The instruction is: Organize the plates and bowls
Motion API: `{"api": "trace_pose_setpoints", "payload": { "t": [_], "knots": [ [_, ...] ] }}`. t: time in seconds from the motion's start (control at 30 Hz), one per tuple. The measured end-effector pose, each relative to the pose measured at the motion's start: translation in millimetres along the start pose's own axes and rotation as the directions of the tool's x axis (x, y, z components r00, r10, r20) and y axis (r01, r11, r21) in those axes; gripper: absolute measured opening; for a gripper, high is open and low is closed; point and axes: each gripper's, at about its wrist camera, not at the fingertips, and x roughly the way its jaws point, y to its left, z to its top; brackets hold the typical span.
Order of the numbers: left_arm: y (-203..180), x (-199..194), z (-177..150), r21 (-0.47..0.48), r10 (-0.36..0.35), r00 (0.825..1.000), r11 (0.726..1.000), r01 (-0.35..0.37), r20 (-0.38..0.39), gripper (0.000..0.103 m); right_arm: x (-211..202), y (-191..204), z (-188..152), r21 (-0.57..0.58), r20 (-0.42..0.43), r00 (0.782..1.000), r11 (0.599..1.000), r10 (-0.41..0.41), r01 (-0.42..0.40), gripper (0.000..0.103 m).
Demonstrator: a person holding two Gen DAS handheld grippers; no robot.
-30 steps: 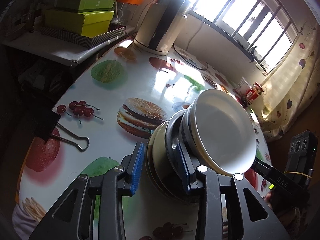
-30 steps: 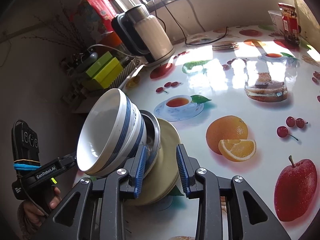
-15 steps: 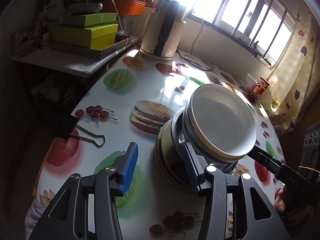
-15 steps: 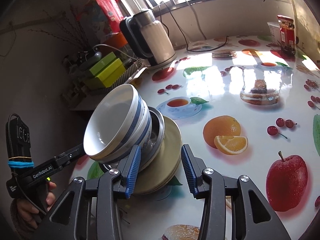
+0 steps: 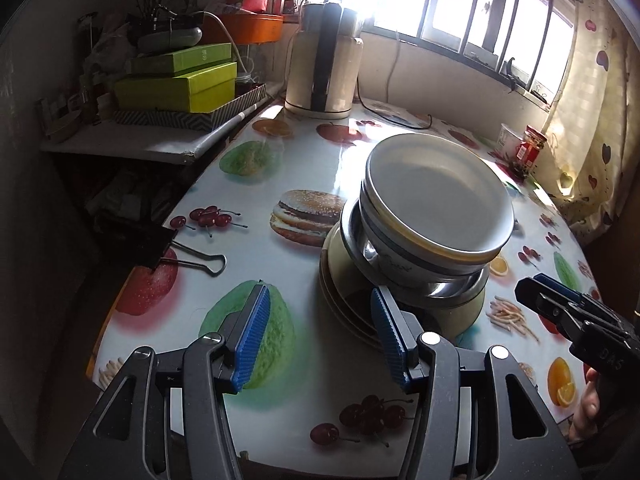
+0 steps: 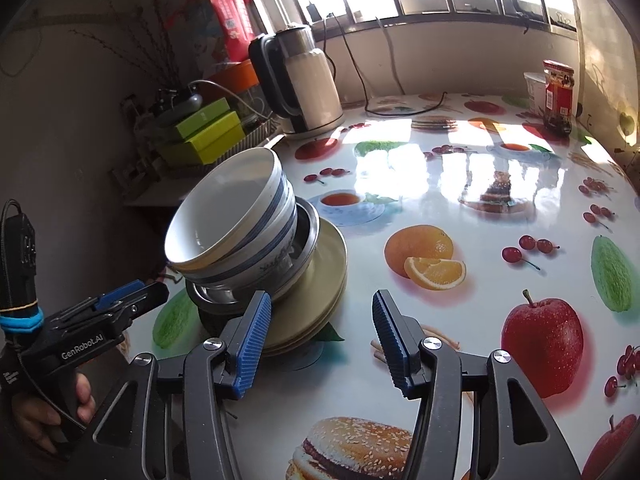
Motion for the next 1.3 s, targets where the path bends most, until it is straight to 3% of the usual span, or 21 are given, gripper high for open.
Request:
{"api": "trace_pose_setpoints", "payload": {
  "t": [0.33,0.8,1.3],
  "knots": [
    [-7,-2,-10,0.025,0.025,1.000,0.999,-0.025,0.008,0.056,-3,7,-14,-0.040,-0.008,0.999,0.998,-0.043,0.043,0.062],
    [-2,17,-38,0.055,0.052,0.996,0.997,-0.049,-0.070,0.061,14,9,-41,-0.051,-0.081,0.986,0.989,-0.143,0.139,0.075],
    [5,33,-44,0.045,0.050,0.991,0.998,-0.044,-0.124,0.061,35,14,-50,-0.087,-0.150,0.968,0.978,-0.202,0.191,0.079]
  ]
}}
